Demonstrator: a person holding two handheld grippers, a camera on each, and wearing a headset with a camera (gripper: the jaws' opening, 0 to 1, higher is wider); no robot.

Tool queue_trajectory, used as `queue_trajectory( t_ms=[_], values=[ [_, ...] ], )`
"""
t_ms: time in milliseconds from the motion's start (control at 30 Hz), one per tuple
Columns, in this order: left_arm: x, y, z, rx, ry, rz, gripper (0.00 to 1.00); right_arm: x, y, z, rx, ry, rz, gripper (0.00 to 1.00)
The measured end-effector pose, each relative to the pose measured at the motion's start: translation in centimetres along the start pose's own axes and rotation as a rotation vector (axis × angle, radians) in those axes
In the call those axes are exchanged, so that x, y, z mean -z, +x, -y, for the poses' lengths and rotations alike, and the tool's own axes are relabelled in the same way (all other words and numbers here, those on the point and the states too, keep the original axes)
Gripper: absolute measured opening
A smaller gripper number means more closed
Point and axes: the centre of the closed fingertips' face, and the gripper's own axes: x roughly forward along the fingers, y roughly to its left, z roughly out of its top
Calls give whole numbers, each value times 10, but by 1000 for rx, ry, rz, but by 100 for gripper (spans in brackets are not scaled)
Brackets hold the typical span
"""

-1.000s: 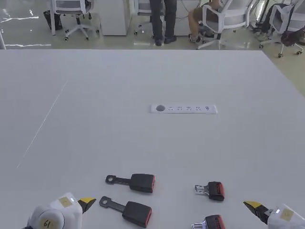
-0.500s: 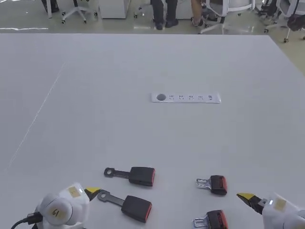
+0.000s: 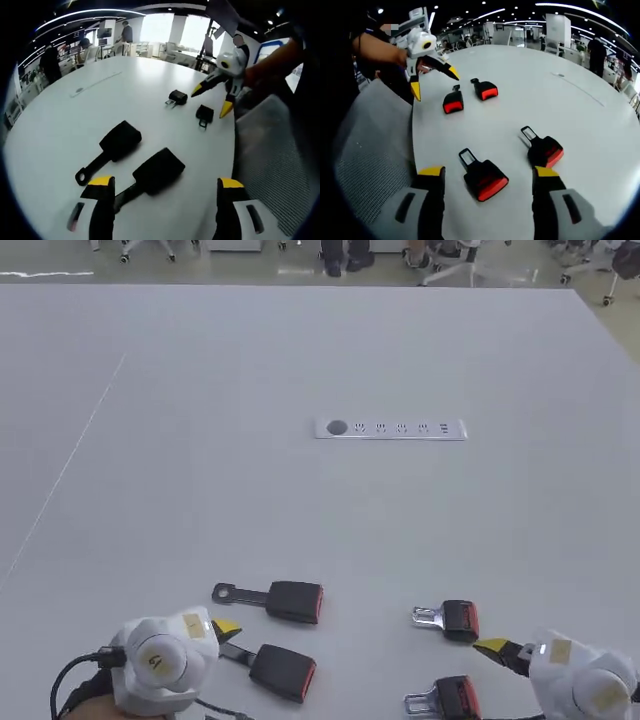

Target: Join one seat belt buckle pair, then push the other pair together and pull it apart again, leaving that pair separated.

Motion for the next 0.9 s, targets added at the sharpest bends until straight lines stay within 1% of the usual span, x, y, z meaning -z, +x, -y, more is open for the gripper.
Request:
queue_trajectory(
  t_ms=[33,67,100,133,167,200,233,267,300,367,433,467,500,533,600,633,667,700,733,767,833,900],
  values=[
    [1,2,0,8,16,-11,84,1,2,-1,-19,1,-11,73],
    [3,4,0,17,39,-31,82,0,3,-2,-26,2,-12,73],
    [4,7,-1,22,77,-52,81,1,4,-3,-43,1,-15,73],
    [4,9,0,36,106,-59,81,1,5,-3,-52,-6,-21,73],
    [5,12,0,48,150,-79,79,2,6,-4,-67,-23,-34,72],
    [5,15,-2,49,182,-96,77,3,8,-5,-76,-31,-45,72],
    [6,17,-3,53,198,-104,75,5,9,-5,-88,-43,-62,71],
    [6,20,-5,63,229,-122,73,6,10,-4,-94,-51,-70,71],
    [6,21,-6,67,249,-129,72,6,11,-5,-106,-73,-74,70],
    [6,26,-8,76,283,-144,68,7,12,-7,-128,-106,-90,66],
    [10,31,-10,99,320,-178,64,11,13,-8,-149,-136,-116,65],
    [12,32,-10,111,340,-193,62,13,15,-9,-162,-167,-132,64],
    [15,34,-12,115,372,-221,60,16,15,-10,-170,-180,-147,63],
    [17,35,-12,127,384,-233,59,19,16,-12,-189,-194,-168,63],
    [21,37,-11,153,418,-261,56,21,17,-12,-198,-226,-183,62],
    [24,37,-12,163,455,-277,55,22,17,-13,-202,-238,-191,62],
    [26,38,-13,164,477,-293,53,20,17,-12,-208,-264,-185,61],
    [28,38,-14,166,495,-309,53,21,17,-11,-208,-264,-192,60],
    [24,39,-15,164,515,-290,51,21,16,-10,-208,-264,-193,59],
    [22,38,-15,164,487,-286,50,21,16,-10,-211,-279,-199,58],
    [19,40,-16,169,489,-284,46,21,16,-7,-212,-302,-207,56],
    [19,42,-17,173,494,-282,43,20,17,-6,-214,-303,-209,53]
  ],
)
